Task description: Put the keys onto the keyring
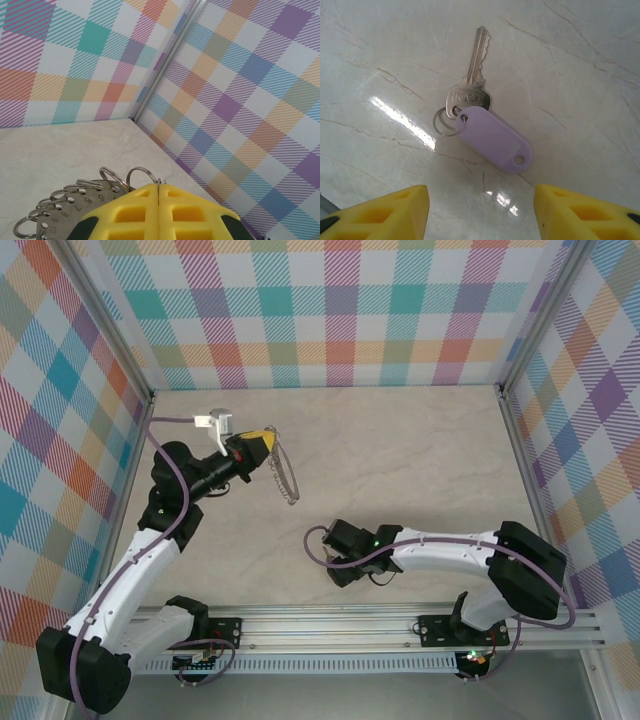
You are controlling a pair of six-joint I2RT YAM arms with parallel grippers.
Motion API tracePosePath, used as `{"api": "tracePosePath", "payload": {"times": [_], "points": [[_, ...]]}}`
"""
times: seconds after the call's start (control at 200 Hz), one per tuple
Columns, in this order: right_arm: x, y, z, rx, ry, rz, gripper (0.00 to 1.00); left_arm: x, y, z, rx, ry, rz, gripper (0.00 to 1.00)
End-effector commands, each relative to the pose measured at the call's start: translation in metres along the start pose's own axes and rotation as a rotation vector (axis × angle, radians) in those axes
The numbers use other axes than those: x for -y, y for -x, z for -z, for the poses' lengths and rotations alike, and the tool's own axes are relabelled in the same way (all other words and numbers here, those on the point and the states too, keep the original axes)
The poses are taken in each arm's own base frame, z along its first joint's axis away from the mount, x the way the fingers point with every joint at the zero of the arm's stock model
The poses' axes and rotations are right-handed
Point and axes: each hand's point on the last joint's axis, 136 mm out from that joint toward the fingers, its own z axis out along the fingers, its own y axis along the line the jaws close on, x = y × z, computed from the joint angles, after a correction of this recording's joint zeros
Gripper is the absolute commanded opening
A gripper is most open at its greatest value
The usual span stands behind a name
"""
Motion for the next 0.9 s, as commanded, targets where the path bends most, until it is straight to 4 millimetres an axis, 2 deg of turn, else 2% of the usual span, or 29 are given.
{"api": "tracePosePath", "payload": {"times": [0.0, 0.22, 0.895], "points": [[-0.01, 0.021, 0.003, 0.06, 0.018, 0.028, 0.57, 0.007, 0.016, 0.007, 0.052, -0.02, -0.046, 0.0], [-0.021, 0.031, -0.007, 0.05, 0.046, 0.06, 0.57, -0.001, 0.019, 0.002, 0.053, -0.018, -0.033, 0.0], [-0.021, 0.02, -0.028, -0.056, -0.018, 0.185, 0.56, -0.01, 0.035, 0.003, 0.071, -0.008, -0.027, 0.0]]}}
